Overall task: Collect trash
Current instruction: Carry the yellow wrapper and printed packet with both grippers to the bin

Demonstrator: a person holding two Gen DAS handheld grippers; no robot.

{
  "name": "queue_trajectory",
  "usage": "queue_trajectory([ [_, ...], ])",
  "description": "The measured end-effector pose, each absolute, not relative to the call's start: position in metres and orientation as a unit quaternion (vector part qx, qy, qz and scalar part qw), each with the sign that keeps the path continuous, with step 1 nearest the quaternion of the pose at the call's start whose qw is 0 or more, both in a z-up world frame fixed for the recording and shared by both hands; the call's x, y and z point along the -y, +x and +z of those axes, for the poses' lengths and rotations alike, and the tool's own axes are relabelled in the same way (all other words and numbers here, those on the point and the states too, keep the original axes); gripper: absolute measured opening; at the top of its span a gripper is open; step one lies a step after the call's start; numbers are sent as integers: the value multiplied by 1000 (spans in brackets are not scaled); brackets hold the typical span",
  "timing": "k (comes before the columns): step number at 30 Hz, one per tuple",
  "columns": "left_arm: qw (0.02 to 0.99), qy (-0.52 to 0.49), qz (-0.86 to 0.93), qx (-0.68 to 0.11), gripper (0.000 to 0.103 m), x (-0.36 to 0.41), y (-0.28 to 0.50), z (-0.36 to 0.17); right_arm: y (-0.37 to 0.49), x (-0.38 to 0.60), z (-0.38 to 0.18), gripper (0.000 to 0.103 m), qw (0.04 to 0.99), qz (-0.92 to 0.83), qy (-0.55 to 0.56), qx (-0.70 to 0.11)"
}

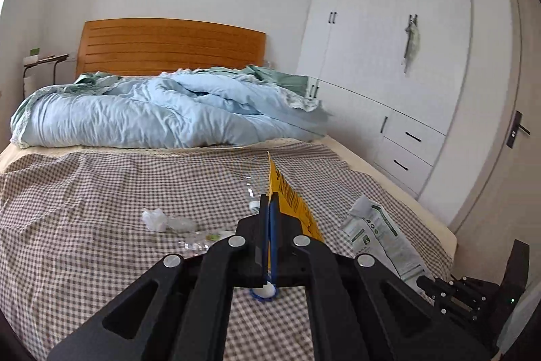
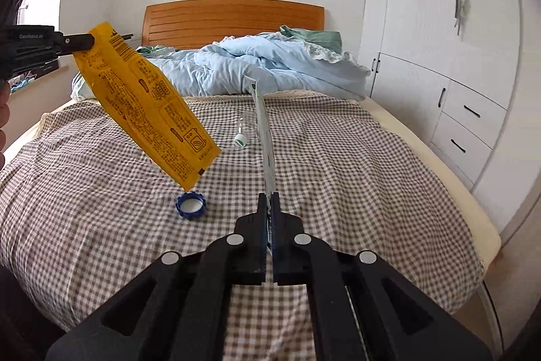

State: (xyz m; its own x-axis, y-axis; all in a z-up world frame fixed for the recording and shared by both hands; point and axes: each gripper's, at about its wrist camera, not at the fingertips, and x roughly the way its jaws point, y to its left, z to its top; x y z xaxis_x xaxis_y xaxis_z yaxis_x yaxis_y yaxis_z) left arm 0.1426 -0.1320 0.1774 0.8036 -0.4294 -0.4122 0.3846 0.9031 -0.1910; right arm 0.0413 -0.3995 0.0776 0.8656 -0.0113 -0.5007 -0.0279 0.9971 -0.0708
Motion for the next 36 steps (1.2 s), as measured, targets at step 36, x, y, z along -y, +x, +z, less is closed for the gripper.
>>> queue_trajectory([
  [36,742,228,-418,-472,0,460,-87,-117,-211,576,-113,2,845,-169,90,-499],
])
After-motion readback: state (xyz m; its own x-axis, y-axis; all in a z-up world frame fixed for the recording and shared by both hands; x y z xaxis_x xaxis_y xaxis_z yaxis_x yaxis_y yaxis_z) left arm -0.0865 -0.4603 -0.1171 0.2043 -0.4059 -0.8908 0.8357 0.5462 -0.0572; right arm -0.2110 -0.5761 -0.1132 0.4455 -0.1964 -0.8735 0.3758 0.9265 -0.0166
